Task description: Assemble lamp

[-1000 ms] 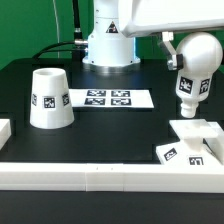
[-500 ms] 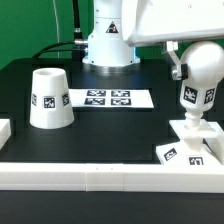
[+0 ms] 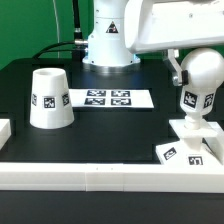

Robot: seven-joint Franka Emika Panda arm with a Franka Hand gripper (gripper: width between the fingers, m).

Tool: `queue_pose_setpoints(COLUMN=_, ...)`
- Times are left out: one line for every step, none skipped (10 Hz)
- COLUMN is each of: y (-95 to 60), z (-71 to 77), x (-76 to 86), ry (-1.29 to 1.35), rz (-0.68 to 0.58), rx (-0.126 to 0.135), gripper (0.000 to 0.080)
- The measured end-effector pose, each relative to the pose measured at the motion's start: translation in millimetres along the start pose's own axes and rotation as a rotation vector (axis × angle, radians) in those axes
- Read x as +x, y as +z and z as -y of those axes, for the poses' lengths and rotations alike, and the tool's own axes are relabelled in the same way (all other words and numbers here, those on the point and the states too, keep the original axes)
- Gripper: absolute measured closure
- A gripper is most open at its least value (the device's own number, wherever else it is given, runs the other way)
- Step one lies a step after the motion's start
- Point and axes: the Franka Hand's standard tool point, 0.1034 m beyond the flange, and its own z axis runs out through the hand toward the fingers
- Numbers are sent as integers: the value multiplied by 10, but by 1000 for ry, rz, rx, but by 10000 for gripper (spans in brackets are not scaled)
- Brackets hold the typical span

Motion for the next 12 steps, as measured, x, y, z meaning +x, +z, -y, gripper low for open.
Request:
queue_pose_setpoints(y=29, z=1, x=-22, ry=0, rz=5, rx=1, gripper=223)
queue_pose_setpoints(y=56, z=4, x=-41, ry=1, rz=10, rx=2, gripper=223)
queue_pose_setpoints(y=82, z=9, x=-60, ry=0, rz=15, rx=3, gripper=223)
queue_pose_setpoints(y=88, z=10, x=-49, ry=0, rz=8, rx=2, gripper=223)
queue_pose_setpoints(y=90, z=9, x=-44, ry=0, rz=0, rx=1, gripper=223)
queue_pose_setpoints(y=90, z=9, x=-43, ry=0, rz=-6, rx=-1, gripper=223)
queue_pose_setpoints(y=90, z=8, x=-42, ry=0, rz=-9, rx=-1, gripper=223)
queue_pose_setpoints(y=90, z=8, x=-42, ry=-1, rz=-14, rx=-2, gripper=223)
queue_pose_setpoints(y=89, z=8, x=-39, ry=-1, rz=-23, rx=-4, gripper=223)
queue_pose_setpoints(y=91, z=8, x=-42, ry=-1, rz=-21, rx=-4, gripper=223)
queue_pose_setpoints(y=91, z=7, x=-43, ry=-1, rz=-21, rx=-4, gripper=119)
queue_pose_setpoints(y=92, z=7, x=-43, ry=-1, rz=-21, rx=-4, gripper=119)
